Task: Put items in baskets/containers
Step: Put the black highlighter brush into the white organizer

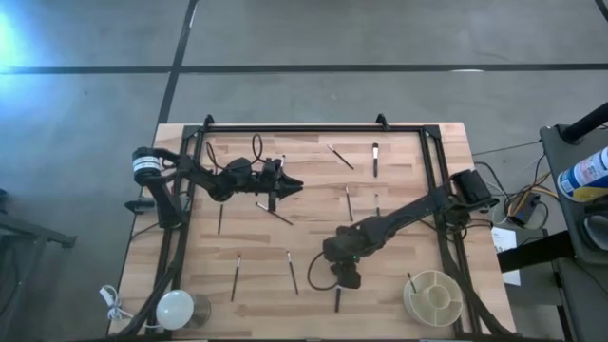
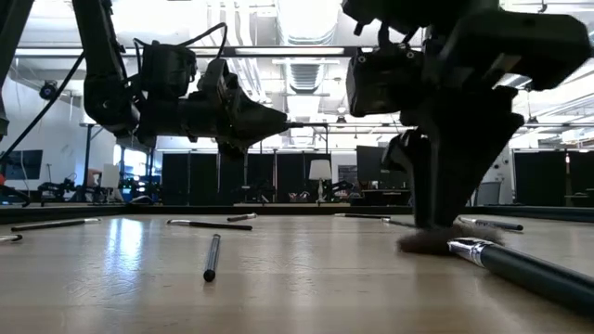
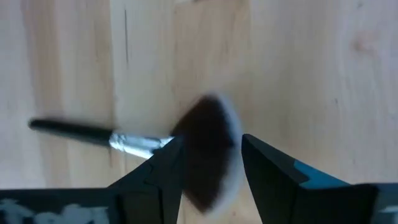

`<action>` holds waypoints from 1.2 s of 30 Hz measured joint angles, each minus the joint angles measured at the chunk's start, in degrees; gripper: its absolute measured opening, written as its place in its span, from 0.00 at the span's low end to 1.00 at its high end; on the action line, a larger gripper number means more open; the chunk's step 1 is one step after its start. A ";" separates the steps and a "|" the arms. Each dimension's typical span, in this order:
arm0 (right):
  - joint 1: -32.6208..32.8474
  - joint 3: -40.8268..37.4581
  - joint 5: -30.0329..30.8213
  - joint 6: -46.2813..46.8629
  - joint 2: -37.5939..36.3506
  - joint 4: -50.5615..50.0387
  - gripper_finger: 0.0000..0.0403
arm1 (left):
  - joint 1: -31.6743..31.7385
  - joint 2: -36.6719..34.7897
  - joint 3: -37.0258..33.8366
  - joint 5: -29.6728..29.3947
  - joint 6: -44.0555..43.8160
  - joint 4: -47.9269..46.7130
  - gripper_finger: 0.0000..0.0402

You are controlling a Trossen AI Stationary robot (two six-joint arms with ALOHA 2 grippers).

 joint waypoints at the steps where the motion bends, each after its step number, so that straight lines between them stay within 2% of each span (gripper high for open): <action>1: 0.23 0.47 0.87 -0.47 0.32 -0.65 0.38 | -0.01 0.00 0.00 0.02 0.01 0.00 0.21; 6: 1.29 1.28 2.87 -3.06 2.45 -1.94 0.38 | 0.00 0.00 0.00 0.00 0.05 0.02 0.21; 10: 1.51 1.72 2.68 -4.45 4.67 -2.61 0.33 | -0.07 0.00 0.02 0.00 0.50 -0.53 0.21; 13: 1.51 2.03 2.85 -6.01 5.12 -3.65 0.24 | -0.07 0.00 0.04 0.01 0.51 -0.90 0.21; 17: 1.40 2.14 4.37 -7.46 3.78 -4.78 0.08 | -0.06 0.00 0.04 0.02 0.47 -1.18 0.21; 22: 0.61 1.63 10.11 -9.12 0.50 -8.46 0.02 | -0.04 0.00 0.04 0.31 0.42 -1.67 0.21; 31: -4.12 1.11 24.08 -15.36 -5.94 -10.68 0.02 | -0.35 0.00 2.88 -2.13 -1.94 -9.49 0.21; 36: -7.03 1.13 31.51 -19.14 -9.73 -10.60 0.02 | -2.13 0.00 3.91 -2.14 -2.74 -9.11 0.21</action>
